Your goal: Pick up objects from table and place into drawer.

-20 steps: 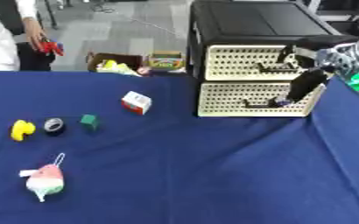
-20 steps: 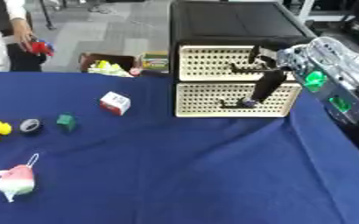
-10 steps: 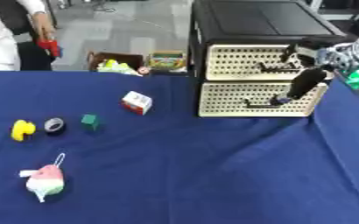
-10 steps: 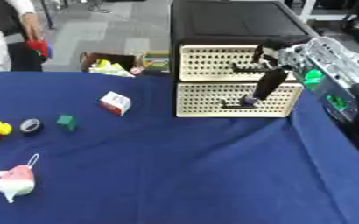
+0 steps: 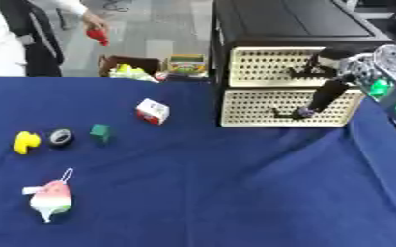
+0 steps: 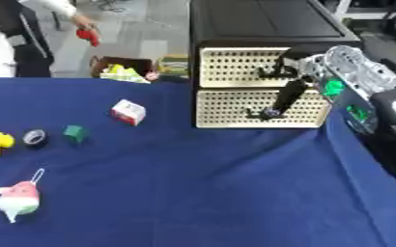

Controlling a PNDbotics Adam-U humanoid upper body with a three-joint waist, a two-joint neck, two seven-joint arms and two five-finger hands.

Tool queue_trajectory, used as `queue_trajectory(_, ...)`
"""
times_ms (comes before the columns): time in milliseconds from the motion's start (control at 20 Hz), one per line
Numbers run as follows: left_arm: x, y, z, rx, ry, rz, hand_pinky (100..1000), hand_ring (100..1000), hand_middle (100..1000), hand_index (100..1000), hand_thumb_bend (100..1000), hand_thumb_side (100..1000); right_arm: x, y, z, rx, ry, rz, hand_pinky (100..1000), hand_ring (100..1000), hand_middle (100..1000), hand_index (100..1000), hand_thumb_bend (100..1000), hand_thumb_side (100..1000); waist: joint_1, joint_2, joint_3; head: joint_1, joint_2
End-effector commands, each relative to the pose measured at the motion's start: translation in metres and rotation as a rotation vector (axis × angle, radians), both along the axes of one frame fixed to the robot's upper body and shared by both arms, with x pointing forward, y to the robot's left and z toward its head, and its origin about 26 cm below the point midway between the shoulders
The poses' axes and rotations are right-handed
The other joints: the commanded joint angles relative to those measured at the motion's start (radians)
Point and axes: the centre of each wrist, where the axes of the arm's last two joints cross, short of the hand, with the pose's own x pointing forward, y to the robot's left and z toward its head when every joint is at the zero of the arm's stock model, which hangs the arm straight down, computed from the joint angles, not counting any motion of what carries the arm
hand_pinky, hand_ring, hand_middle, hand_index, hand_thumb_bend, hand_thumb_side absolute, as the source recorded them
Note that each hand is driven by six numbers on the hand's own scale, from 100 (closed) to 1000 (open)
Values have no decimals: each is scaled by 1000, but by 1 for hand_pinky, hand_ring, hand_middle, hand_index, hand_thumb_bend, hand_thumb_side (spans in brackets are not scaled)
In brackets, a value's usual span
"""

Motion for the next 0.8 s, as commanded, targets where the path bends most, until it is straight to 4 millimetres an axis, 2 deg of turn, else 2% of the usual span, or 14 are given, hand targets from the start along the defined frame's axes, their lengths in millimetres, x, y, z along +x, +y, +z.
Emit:
queue_trajectory(50,-5,2,9,17,-33,7,408,483,539,820,174,703,4,-5,12,54,51,-131,100,100,100,880,641,400,4,-14,4,-4,-15)
queue_trajectory(500,-6,2,9,15,-36,9,409,483,539,819,174,703,10,-12,12,55,59,-155,100,100,100,859,641,412,2,-12,4,-2,-17)
queue_trajectory(800,-6,3,9,16,-37,12,408,484,539,819,174,702,0,-17,16,111,61,-132,100,100,100,835,640,419,0,-15,0,3,-13)
